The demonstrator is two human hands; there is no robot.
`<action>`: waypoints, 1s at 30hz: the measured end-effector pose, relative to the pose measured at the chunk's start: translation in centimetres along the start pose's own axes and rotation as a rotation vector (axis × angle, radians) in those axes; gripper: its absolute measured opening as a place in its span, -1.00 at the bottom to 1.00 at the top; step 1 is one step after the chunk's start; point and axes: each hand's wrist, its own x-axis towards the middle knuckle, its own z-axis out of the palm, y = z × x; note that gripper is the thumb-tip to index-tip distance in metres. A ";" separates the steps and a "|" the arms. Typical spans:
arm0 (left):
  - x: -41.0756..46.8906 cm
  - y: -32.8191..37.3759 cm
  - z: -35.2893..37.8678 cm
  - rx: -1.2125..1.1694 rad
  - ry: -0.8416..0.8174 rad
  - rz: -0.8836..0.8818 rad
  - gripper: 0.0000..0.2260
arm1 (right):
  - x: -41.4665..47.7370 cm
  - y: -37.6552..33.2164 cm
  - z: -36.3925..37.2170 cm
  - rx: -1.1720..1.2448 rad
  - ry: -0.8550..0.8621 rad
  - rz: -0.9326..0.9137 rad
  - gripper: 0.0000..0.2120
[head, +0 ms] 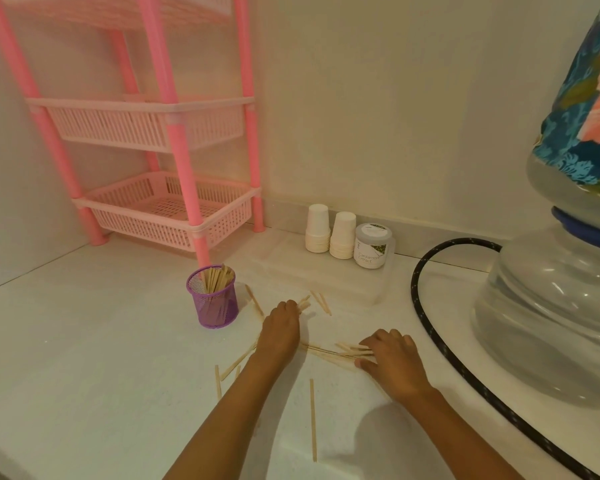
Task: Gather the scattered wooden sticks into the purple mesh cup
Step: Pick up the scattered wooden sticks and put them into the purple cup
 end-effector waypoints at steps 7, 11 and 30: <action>-1.6 0.3 -0.2 -0.075 -0.152 0.237 -0.73 | -0.4 -0.7 0.1 -0.072 0.075 -0.045 -0.77; -1.6 -0.2 0.1 0.040 -0.242 0.288 -0.64 | -0.8 -1.4 -0.4 -0.108 0.085 -0.039 -0.87; 0.5 1.7 -0.2 0.206 -0.312 0.205 -0.80 | -0.7 -1.2 -0.2 -0.111 0.067 -0.014 -0.71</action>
